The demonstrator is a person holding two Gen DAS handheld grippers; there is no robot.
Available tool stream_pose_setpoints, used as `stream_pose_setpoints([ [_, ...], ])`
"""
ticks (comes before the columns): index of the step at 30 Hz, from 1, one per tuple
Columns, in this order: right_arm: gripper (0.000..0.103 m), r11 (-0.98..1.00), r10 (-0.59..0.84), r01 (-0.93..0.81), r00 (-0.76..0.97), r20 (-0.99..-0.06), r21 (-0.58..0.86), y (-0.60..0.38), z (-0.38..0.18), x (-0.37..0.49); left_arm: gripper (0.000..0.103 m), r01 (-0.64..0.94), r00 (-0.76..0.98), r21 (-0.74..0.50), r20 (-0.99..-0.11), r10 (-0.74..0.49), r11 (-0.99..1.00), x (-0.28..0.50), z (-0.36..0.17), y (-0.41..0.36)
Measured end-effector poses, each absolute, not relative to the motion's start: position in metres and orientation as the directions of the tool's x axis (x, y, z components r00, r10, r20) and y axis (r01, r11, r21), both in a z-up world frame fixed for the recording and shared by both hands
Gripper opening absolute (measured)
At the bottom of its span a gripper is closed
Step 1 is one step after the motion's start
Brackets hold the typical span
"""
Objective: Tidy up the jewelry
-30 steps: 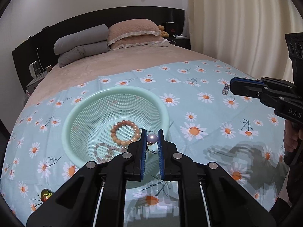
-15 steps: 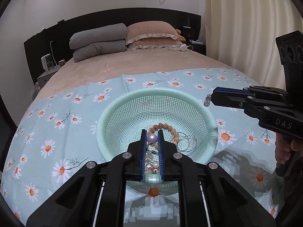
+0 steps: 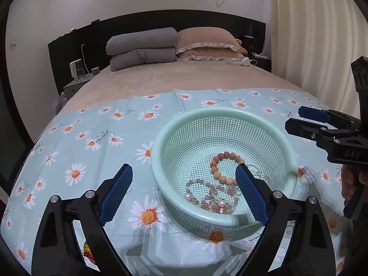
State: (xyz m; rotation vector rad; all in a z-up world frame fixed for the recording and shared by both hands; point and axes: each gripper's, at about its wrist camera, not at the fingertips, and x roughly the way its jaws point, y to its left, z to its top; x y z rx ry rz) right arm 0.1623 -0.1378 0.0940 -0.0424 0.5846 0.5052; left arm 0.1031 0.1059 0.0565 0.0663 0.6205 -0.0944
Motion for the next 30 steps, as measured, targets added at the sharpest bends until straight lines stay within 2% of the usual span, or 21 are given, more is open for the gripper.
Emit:
stream_pose_setpoints([
  [14,0.075,0.889,0.422,-0.435,0.651,-0.631,0.146,-0.133,0.064,0.183,0.089,0.088,0.763,0.028,-0.645,-0.050,0.996,0.121,0.028,0.115],
  [18,0.058,0.885,0.427,-0.432,0.603,-0.674,0.174,-0.132,0.052,0.189,0.089,0.082,0.746,0.019,-0.664,-0.049,0.996,0.125,0.018,0.116],
  [21,0.042,0.882,0.435,-0.424,0.565,-0.701,0.206,-0.132,0.044,0.192,0.088,0.086,0.734,-0.023,-0.675,-0.079,0.996,0.127,0.013,0.118],
  [23,0.035,0.875,0.448,-0.430,0.545,-0.708,0.223,-0.131,0.040,0.192,0.085,0.099,0.723,-0.054,-0.682,-0.109,0.994,0.128,0.011,0.118],
  [26,0.030,0.876,0.444,-0.429,0.547,-0.710,0.218,-0.127,0.041,0.189,0.076,0.119,0.708,-0.087,-0.691,-0.146,0.989,0.128,0.008,0.115],
  [28,0.028,0.879,0.443,-0.421,0.548,-0.710,0.223,-0.127,0.043,0.187,0.062,0.144,0.697,-0.090,-0.697,-0.165,0.986,0.127,0.007,0.110],
  [30,0.027,0.884,0.438,-0.406,0.545,-0.715,0.232,-0.128,0.044,0.186,0.060,0.136,0.702,-0.081,-0.696,-0.154,0.987,0.125,0.006,0.107],
])
